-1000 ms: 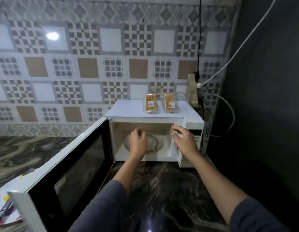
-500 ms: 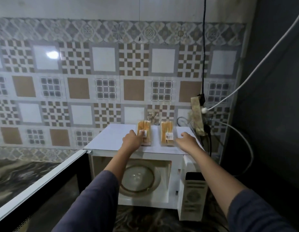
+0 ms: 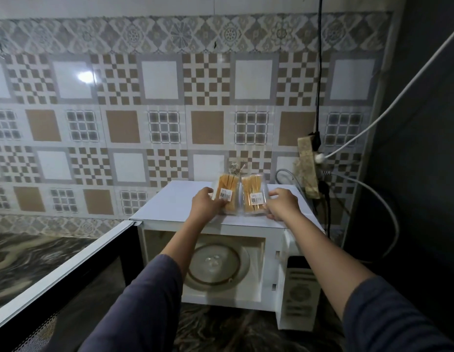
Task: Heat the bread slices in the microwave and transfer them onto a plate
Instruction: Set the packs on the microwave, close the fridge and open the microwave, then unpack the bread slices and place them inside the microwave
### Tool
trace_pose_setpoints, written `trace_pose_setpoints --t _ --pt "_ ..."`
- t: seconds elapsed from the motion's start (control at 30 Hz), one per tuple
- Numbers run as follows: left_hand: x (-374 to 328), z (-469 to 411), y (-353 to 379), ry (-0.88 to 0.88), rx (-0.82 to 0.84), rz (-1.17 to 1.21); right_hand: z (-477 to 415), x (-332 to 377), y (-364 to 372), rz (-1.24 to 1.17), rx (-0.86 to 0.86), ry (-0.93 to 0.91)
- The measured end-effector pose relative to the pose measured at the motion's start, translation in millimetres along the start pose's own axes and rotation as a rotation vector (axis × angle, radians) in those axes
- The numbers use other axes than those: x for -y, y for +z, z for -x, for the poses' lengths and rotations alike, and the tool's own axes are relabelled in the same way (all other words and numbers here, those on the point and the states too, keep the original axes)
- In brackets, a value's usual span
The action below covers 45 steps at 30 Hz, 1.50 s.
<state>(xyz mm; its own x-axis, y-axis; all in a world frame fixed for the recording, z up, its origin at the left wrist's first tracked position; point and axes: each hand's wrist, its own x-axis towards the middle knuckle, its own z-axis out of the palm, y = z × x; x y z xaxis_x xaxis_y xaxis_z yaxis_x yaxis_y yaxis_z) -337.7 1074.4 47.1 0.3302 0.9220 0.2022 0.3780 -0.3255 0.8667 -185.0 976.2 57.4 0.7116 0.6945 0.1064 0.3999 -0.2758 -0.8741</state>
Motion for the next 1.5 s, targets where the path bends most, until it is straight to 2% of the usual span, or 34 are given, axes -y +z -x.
trace_pose_setpoints --t 0.2,0.37,0.63,0.8,0.97,1.2,1.33,1.5 --pt "0.4 16.0 -12.0 -0.131 0.123 0.337 27.3 -4.7 -9.5 -0.308 0.005 0.087" --pt "8.8 41.9 -24.6 -0.116 0.220 0.510 55.7 -11.4 -15.9 -0.510 0.006 0.125" --pt "26.3 104.0 -45.9 -0.145 0.321 0.722 124.5 -29.1 -14.3 -0.633 -0.071 0.129" --pt "50.2 153.0 -51.8 -0.082 0.283 0.816 184.4 -41.6 -5.4 -0.735 -0.143 0.119" --pt "90.0 200.9 -56.8 -0.087 0.283 0.835 238.9 -80.6 13.9 -0.713 -0.192 0.118" --pt "168.1 256.7 -41.9 -0.195 0.262 0.792 304.4 -152.3 45.0 -0.636 -0.211 0.226" --pt "204.4 282.5 -26.4 -0.350 0.218 0.765 320.9 -185.8 54.7 -0.543 -0.220 0.323" --pt "230.0 300.7 -15.3 -0.380 0.231 0.663 318.4 -213.4 61.7 -0.440 -0.289 0.430"
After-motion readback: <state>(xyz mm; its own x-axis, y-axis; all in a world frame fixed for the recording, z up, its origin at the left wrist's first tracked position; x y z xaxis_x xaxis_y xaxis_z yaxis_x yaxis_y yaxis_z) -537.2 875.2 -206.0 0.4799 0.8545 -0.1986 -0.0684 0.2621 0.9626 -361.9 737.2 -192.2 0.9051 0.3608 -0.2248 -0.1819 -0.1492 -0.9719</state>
